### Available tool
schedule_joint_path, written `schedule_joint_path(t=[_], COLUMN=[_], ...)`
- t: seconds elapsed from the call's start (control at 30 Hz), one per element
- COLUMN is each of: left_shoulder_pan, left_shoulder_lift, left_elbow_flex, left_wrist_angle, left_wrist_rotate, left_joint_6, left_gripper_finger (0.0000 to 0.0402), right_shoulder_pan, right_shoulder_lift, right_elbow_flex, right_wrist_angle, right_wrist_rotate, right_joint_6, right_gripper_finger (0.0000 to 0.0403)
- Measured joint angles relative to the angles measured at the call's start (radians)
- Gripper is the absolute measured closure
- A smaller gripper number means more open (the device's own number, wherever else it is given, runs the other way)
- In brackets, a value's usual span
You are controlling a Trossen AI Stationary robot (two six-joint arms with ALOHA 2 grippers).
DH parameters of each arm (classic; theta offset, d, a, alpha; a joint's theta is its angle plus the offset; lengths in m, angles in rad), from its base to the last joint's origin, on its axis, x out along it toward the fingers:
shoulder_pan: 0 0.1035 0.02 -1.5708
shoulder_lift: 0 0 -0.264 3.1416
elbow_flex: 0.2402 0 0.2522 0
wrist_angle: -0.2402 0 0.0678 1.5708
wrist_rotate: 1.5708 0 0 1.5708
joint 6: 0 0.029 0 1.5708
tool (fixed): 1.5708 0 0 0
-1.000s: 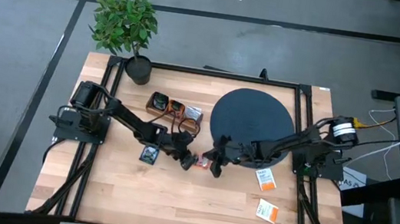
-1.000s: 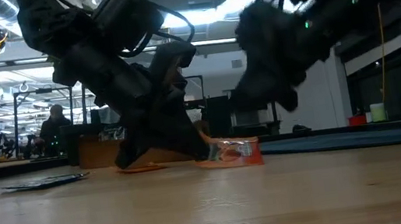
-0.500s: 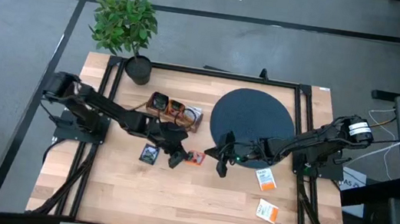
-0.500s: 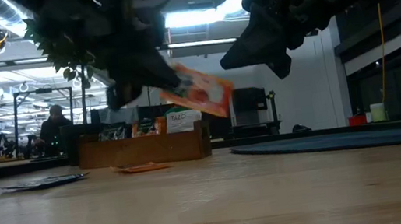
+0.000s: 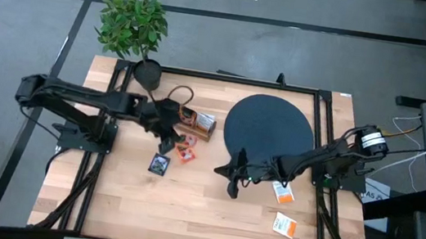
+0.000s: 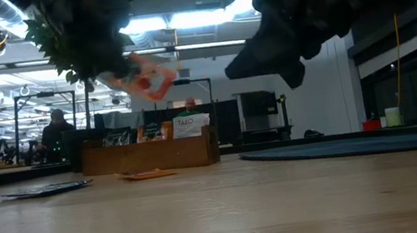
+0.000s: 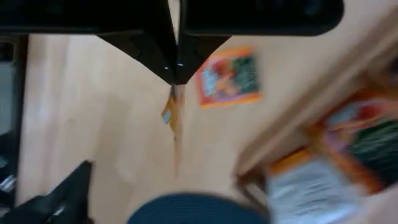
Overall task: Pick & Place Tea
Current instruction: Put the right orange tea bag into the middle section of the wooden organizer
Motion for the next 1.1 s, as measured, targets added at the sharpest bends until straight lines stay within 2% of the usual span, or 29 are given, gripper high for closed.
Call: schedule_joint_path(t=[0.17, 0.37, 0.63, 0.8, 1.1], left_shoulder_pan=[0.056, 0.068, 0.112, 0.158, 0.191], left_shoulder_lift=[0.005, 0.041, 0.147, 0.247, 0.394], left_elbow_flex=[0.128, 0.256, 0.337, 0.386, 0.476], left_wrist_angle=[-0.239, -0.372, -0.468, -0.515, -0.560], left_wrist_rotate=[-0.058, -0.134, -0.163, -0.172, -0.287], left_joint_6=[0.205, 0.448, 0.680, 0.794, 0.981], left_gripper_finger=[0.0399, 0.0399, 0.0399, 0.0399, 0.0399], right_shoulder_pan=[0.004, 0.006, 0.006, 0.006, 0.006], right_shoulder_lift=[0.045, 0.045, 0.044, 0.044, 0.044], right_elbow_flex=[0.000, -0.021, -0.220, -0.263, -0.269], right_wrist_angle=[0.084, 0.143, 0.526, 0.554, 0.542], right_wrist_rotate=[0.000, -0.008, 0.026, 0.027, 0.026], right_joint_6=[-0.041, -0.085, -0.039, -0.001, -0.023], right_gripper_finger=[0.0400, 0.0400, 0.0400, 0.0400, 0.0400])
